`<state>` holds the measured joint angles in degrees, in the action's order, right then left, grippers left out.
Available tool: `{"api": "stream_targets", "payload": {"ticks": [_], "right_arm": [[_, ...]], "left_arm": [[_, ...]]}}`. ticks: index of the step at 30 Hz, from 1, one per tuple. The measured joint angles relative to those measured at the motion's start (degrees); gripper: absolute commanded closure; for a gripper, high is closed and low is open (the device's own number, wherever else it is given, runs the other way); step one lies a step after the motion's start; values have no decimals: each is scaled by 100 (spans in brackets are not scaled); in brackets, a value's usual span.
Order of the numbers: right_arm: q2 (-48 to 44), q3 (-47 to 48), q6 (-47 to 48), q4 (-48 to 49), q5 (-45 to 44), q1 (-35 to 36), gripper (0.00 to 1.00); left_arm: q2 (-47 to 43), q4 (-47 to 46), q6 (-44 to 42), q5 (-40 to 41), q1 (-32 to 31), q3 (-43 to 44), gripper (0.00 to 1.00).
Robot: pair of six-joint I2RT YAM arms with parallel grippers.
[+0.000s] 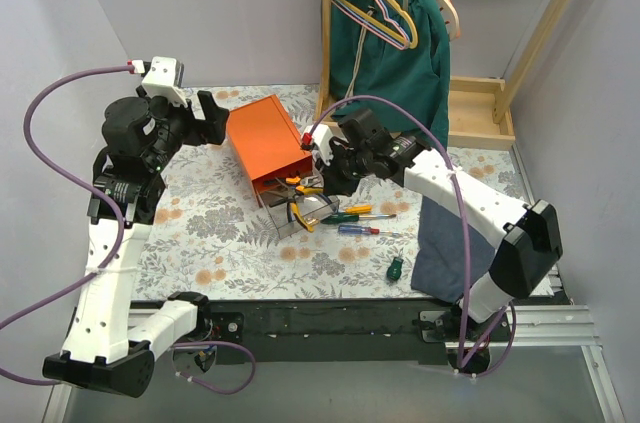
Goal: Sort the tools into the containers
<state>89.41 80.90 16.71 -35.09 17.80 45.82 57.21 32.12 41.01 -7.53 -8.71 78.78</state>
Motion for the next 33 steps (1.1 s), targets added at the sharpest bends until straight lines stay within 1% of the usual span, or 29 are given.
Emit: {"api": "stream_targets", "payload": {"ticks": [4, 12, 19, 20, 21, 22, 25, 26, 27, 29, 30, 31, 33], "right_arm": [[378, 306, 0, -254, 39, -79, 99], [846, 557, -42, -505, 61, -184, 99], [1534, 1394, -240, -507, -44, -372, 99], [1624, 1495, -299, -498, -92, -385, 95], [1685, 1545, -332, -479, -136, -391, 79], [1740, 1591, -385, -444, -162, -398, 72], [1799, 1672, -514, -409, -201, -398, 59], [1799, 1690, -544, -404, -199, -398, 58], [1797, 1720, -590, -396, -188, -398, 56], [1757, 1744, -629, -358, -181, -398, 53], [1718, 1744, -643, -361, -179, -398, 53], [1657, 1744, -662, -363, -181, -398, 53], [1475, 1744, -691, -365, -175, -398, 53]], "left_arm": [[0, 7, 79, -72, 57, -31, 21], [39, 0, 125, -96, 114, -31, 20], [66, 0, 140, -175, 155, -31, 20], [72, 2, 140, -188, 155, -31, 20], [83, -2, 140, -205, 160, -31, 20], [98, 0, 140, -229, 162, -31, 20], [192, -50, 131, -402, 177, -76, 27], [229, -105, 127, -481, 177, -144, 30], [282, -186, 127, -564, 177, -254, 39], [391, -319, 133, -778, 179, -527, 48], [570, -424, 120, -931, 179, -697, 58], [715, -466, 131, -1032, 179, -774, 64], [1272, -597, 168, -1250, 179, -870, 74]]}}
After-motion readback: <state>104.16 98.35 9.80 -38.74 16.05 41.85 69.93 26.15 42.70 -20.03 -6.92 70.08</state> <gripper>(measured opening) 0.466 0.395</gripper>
